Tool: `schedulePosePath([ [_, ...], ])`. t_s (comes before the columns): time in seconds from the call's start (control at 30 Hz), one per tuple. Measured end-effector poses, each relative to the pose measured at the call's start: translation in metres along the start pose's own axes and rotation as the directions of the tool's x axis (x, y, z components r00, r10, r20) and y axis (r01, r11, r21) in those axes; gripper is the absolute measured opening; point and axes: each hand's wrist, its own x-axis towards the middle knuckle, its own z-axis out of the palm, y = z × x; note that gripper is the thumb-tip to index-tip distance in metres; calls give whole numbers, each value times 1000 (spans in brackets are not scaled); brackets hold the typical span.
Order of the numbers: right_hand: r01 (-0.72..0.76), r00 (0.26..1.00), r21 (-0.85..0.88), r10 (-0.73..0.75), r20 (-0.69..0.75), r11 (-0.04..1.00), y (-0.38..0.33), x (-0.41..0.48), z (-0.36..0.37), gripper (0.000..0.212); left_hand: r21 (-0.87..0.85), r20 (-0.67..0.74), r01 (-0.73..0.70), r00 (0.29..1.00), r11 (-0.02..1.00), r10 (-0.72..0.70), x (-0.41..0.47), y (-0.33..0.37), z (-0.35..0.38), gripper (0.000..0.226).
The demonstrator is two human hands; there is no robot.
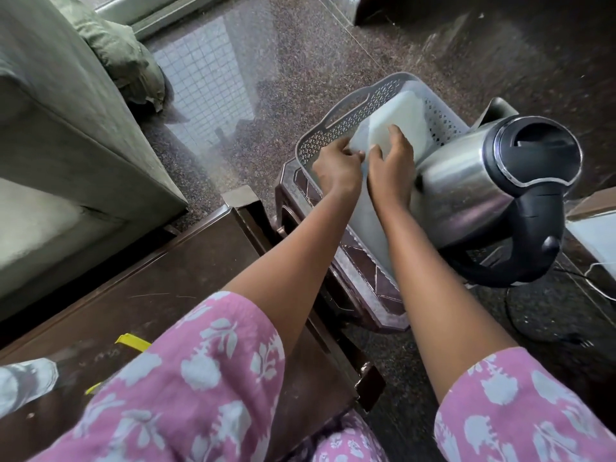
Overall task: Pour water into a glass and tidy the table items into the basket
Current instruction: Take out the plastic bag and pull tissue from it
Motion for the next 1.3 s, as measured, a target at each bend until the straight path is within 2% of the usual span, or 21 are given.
schedulePosePath([
  [0.1, -8, 995, 83, 16, -99, 997, -12, -11, -9, 37, -26, -13, -182, 983, 983, 182, -21, -1, -6, 33],
  [0.17, -25, 983, 164, 54, -175, 986, -20, -11, -19, 32, -43, -56, -334, 942, 942, 332, -34, 6, -7, 29],
  [0.23, 56, 973, 270, 8, -231, 961, -46, -51, -16, 28, -7, -148, -550, 826, 835, 543, -45, -13, -45, 26],
  [0.3, 74, 956, 344, 32, -291, 936, -58, -51, -27, 26, 28, -204, -677, 716, 735, 668, -52, -8, -47, 22],
  [0.37, 69, 956, 379, 48, -291, 923, -64, -56, -31, 27, 89, -270, -754, 611, 651, 744, -58, -11, -52, 19],
  [0.5, 89, 975, 453, 16, -224, 887, -93, -83, -16, 28, 146, -347, -821, 481, 552, 806, -57, -22, -91, 18],
  [0.7, -58, 993, 557, 105, -52, 828, -128, -129, 36, 39, 260, -326, -804, 447, 534, 833, -53, -75, -173, 19],
  [0.8, -234, 972, 671, 187, 142, 704, -132, -152, 69, 32, 362, -311, -778, 419, 514, 853, -51, -118, -214, 19],
  [0.9, -384, 923, 719, 219, 317, 579, -131, -182, 101, 20, 437, -251, -753, 423, 492, 871, -56, -168, -252, 19],
  [1.03, -590, 807, 629, 339, 484, 505, -127, -225, 141, 29, 475, -187, -726, 469, 497, 864, -68, -226, -293, 18],
  [1.13, -690, 724, 611, 368, 584, 388, -125, -258, 159, 9, 505, -100, -741, 458, 442, 883, -77, -258, -319, 20],
  [1.2, -731, 682, 565, 390, 618, 382, -116, -271, 170, 41, 536, -24, -750, 446, 388, 895, -83, -272, -332, 19],
  [1.23, -734, 676, 531, 392, 624, 422, -113, -276, 173, 51, 544, 14, -757, 439, 362, 898, -85, -277, -338, 19],
  [1.3, -710, 678, 435, 370, 634, 554, -108, -286, 177, 54, 549, 83, -780, 407, 300, 910, -89, -285, -346, 22],
])
